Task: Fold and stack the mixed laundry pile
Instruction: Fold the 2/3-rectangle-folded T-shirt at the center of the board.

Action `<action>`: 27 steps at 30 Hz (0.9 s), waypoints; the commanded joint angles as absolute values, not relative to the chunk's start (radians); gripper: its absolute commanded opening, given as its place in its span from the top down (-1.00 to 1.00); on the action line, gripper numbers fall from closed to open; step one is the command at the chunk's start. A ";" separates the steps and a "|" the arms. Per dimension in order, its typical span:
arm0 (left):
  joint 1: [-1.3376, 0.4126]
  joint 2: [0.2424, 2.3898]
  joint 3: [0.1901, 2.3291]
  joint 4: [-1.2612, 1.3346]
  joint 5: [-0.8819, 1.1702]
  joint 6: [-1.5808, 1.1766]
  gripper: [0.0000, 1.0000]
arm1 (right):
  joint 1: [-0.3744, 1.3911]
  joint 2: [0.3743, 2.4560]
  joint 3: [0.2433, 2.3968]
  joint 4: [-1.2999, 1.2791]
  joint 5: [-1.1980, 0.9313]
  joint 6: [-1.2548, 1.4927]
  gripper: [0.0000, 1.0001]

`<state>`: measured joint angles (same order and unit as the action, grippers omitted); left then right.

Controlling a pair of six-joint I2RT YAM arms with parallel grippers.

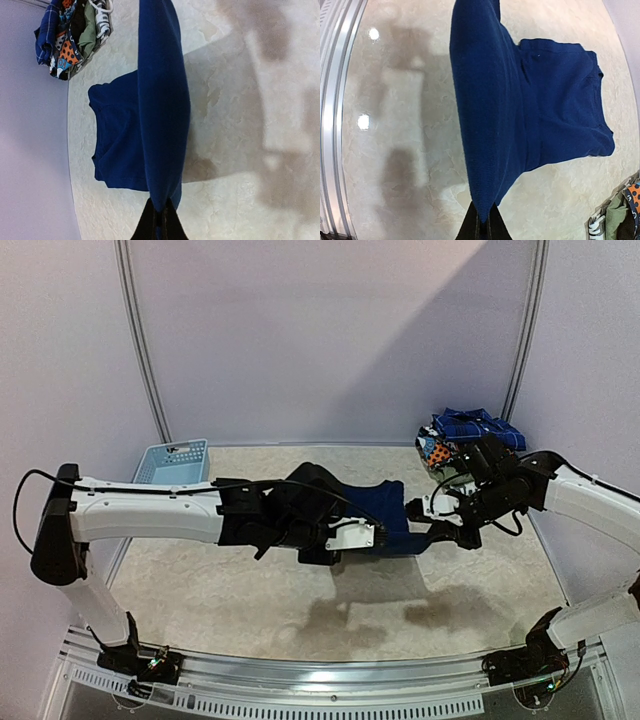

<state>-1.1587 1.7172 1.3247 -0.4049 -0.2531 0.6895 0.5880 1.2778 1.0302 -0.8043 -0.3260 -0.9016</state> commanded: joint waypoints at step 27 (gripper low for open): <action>-0.756 2.342 1.972 -0.363 -0.290 0.521 0.54 | 0.376 2.167 1.857 -0.529 -0.242 -0.614 0.83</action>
